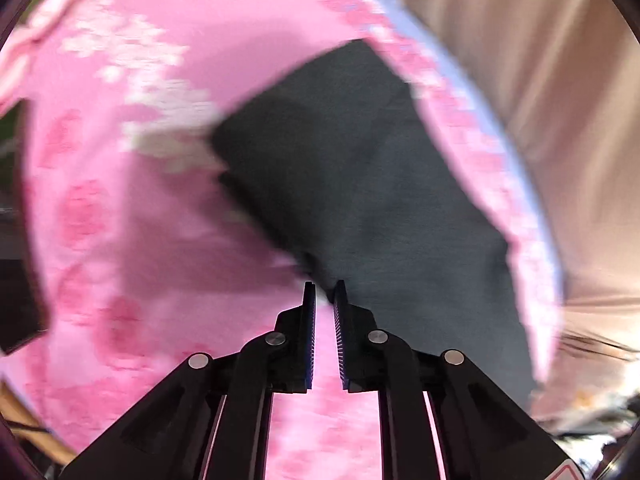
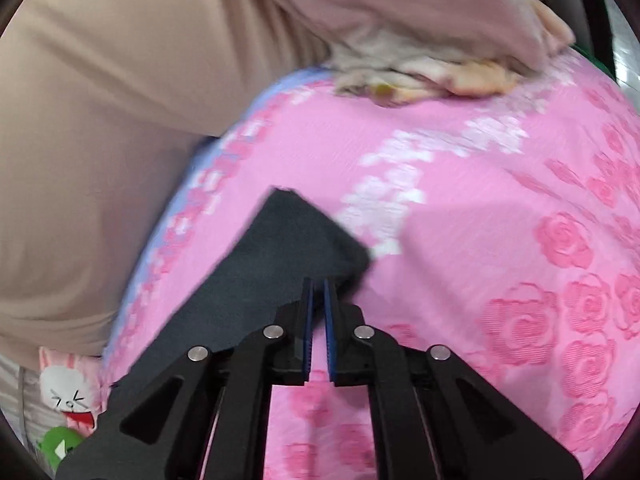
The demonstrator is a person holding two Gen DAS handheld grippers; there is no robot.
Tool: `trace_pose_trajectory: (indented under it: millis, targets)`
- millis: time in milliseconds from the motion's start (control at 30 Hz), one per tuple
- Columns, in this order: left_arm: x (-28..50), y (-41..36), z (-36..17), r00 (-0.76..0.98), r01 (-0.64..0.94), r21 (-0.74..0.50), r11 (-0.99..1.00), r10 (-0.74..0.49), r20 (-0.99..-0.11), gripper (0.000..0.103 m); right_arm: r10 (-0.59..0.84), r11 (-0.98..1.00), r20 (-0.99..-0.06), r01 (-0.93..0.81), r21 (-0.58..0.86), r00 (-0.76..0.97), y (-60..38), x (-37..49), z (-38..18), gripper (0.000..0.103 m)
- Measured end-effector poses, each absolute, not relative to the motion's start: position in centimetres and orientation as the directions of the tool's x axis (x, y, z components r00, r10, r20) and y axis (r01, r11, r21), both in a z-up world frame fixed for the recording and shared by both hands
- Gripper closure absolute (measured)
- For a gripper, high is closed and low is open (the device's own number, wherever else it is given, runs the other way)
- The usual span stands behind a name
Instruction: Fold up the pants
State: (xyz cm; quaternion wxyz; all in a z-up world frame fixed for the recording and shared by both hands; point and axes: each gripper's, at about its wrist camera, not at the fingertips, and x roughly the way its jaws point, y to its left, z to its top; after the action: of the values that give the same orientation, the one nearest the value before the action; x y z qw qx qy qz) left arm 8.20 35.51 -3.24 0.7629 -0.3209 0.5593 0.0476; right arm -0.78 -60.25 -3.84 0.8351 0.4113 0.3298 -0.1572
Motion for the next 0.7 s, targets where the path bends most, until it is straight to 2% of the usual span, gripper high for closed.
trace_pose_trajectory:
  millis: [67,133,233,267,300,333,400,500,567,633,700]
  targets:
    - [6.9,35.0,-2.6,0.383,-0.456,-0.382,0.803,-0.211,-0.899,0.095,-0.039,0.648,-0.661,0.522,0.554,0.75,-59.1,-2.0,-2.7,0.097]
    - [5.9,33.0,-0.4,0.438,-0.417,-0.308,0.855,-0.108,-0.892,0.095,-0.049,0.738,-0.651,0.467,0.487,0.757,-56.4,-1.6,-0.9,0.096]
    - [6.0,28.6,2.7,0.517,-0.299,-0.256,0.919,-0.07,-0.853,0.091,-0.01,0.861,-0.633,0.328,0.388,0.774,-50.6,0.5,1.9,0.089]
    - [6.1,27.2,3.4,0.541,-0.279,-0.243,0.929,-0.057,-0.839,0.077,0.034,0.89,-0.628,0.262,0.373,0.778,-48.1,1.7,2.5,0.073]
    - [6.1,26.2,4.1,0.566,-0.27,-0.234,0.934,-0.043,-0.824,0.063,0.094,0.921,-0.62,0.169,0.352,0.779,-44.7,3.1,3.3,0.052]
    - [6.3,25.2,4.5,0.589,-0.257,-0.229,0.939,-0.035,-0.807,0.059,0.127,0.936,-0.617,0.113,0.335,0.776,-42.4,3.8,3.6,0.047]
    - [7.5,23.5,5.3,0.628,-0.198,-0.241,0.95,-0.066,-0.775,0.036,0.217,0.956,-0.627,-0.034,0.291,0.748,-36.5,5.8,3.8,0.047]
    - [10.9,24.1,4.4,0.625,-0.203,-0.295,0.934,-0.109,-0.773,0.038,0.383,0.924,-0.653,-0.259,0.283,0.653,-26.7,9.6,3.2,0.051]
    - [13.4,24.9,3.4,0.615,-0.229,-0.308,0.923,-0.108,-0.781,0.039,0.434,0.898,-0.67,-0.351,0.265,0.603,-21.2,11.5,2.9,0.055]
    - [16.0,26.6,1.5,0.587,-0.271,-0.297,0.916,-0.087,-0.805,0.056,0.46,0.875,-0.692,-0.419,0.244,0.557,-15.8,14.0,2.2,0.058]
    - [17.9,28.1,-0.3,0.539,-0.322,-0.258,0.911,-0.048,-0.841,0.07,0.474,0.857,-0.715,-0.457,0.239,0.514,-11.7,16.0,1.5,0.06]
